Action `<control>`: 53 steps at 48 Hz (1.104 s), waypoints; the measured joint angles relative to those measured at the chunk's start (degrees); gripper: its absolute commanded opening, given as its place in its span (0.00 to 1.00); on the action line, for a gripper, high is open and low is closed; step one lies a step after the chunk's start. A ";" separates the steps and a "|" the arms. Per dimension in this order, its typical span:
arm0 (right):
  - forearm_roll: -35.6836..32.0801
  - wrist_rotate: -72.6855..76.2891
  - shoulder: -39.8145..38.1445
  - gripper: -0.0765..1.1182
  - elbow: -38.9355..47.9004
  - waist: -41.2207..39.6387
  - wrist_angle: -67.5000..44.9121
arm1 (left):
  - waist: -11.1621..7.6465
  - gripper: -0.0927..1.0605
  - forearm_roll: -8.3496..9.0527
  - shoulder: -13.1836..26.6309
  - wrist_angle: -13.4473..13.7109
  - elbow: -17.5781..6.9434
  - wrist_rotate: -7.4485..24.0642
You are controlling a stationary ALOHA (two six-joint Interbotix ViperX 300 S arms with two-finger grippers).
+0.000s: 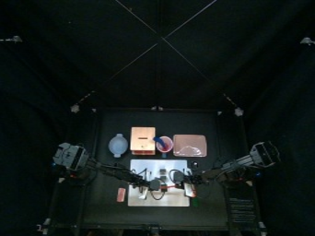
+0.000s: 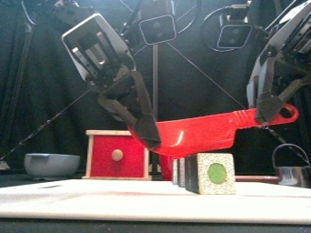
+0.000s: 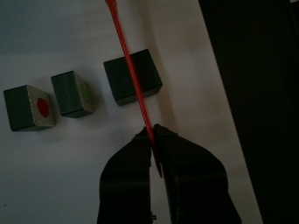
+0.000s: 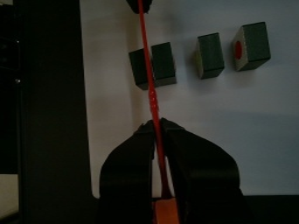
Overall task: Place sushi on board then cut the sushi with the knife then place the pieces on the plate
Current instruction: Cut the sushi into 4 pieces
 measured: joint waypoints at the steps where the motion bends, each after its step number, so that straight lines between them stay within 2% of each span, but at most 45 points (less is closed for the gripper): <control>1: -0.09 -0.09 -0.09 0.46 0.00 0.00 0.00 | 0.00 0.43 0.09 -0.09 0.09 0.00 0.00; 18: -1.23 0.00 0.00 0.46 -0.09 0.00 0.09 | 0.00 0.43 1.23 -0.09 0.18 0.00 0.00; 38: -0.97 -0.09 0.97 0.46 0.18 -0.09 0.00 | 0.00 0.43 1.32 1.14 0.09 -0.18 0.00; 53: 1.05 -0.09 4.57 0.46 0.09 -0.09 -0.35 | 0.00 0.43 1.23 2.64 -0.18 -0.35 0.00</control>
